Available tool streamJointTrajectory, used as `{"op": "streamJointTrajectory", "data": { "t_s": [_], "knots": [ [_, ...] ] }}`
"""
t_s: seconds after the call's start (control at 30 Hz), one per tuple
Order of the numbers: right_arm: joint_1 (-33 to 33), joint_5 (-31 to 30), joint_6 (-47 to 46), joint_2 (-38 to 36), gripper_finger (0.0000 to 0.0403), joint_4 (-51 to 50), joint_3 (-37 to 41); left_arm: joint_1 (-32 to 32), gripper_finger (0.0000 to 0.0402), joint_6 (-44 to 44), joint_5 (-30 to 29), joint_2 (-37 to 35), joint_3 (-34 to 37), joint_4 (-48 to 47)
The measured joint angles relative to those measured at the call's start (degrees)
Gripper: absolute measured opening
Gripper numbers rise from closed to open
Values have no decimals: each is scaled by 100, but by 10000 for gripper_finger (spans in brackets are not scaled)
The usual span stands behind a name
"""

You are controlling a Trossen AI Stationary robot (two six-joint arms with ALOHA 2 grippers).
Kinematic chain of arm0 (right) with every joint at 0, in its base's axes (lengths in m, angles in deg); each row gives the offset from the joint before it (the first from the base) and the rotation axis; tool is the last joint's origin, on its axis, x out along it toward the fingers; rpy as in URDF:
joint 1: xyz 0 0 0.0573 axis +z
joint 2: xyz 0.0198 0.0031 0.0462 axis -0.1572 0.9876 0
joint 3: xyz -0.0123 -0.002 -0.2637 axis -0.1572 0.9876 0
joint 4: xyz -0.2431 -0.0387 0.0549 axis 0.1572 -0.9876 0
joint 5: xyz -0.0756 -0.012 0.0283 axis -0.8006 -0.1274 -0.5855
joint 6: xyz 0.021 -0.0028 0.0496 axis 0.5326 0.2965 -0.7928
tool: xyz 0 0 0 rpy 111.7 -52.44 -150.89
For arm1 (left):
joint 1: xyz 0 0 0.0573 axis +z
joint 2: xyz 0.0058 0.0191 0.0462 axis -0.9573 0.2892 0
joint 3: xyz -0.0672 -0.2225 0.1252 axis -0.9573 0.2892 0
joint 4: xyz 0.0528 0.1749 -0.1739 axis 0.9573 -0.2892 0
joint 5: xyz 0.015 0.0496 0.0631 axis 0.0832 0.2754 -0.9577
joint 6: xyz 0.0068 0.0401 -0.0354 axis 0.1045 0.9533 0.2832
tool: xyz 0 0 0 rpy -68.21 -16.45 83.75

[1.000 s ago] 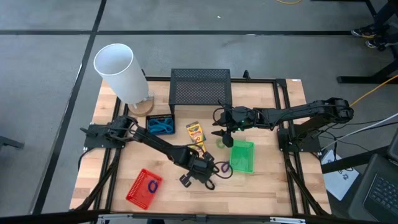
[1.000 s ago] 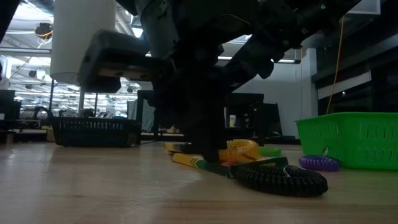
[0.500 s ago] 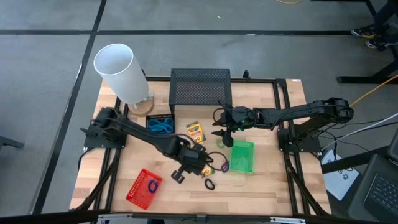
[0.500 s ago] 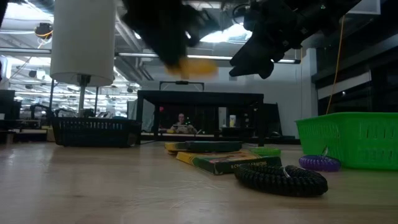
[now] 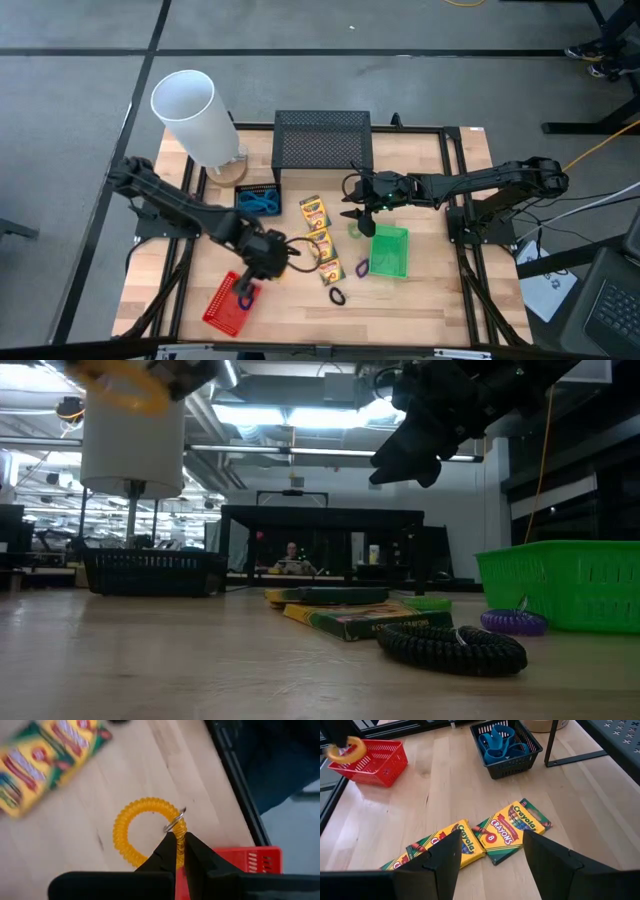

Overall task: Pick & Place Office Desk Supplies
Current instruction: Put the yellow spring keychain into the red bin

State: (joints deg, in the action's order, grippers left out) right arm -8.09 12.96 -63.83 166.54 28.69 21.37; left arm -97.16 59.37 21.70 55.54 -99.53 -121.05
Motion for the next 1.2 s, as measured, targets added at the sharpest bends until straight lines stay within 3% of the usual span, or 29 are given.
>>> {"op": "streamJointTrajectory", "data": {
  "t_s": [0.2, 0.4, 1.0, 1.2],
  "knots": [
    [2, 0, -9, 0, 213, 0, 0, -467, 8, -1436, 1, -433, 1493, 1284],
    [2, 0, -7, 0, 213, 2, 0, -954, 8, -2809, -121, -633, 2300, 1970],
    [0, -2, -7, 0, 213, 4, 0, -2176, 8, -4363, -1232, -656, 2395, 2301],
    [2, -2, -7, 0, 213, 3, 0, -2255, 29, -4852, -1976, -656, 2394, 2110]
  ]
}}
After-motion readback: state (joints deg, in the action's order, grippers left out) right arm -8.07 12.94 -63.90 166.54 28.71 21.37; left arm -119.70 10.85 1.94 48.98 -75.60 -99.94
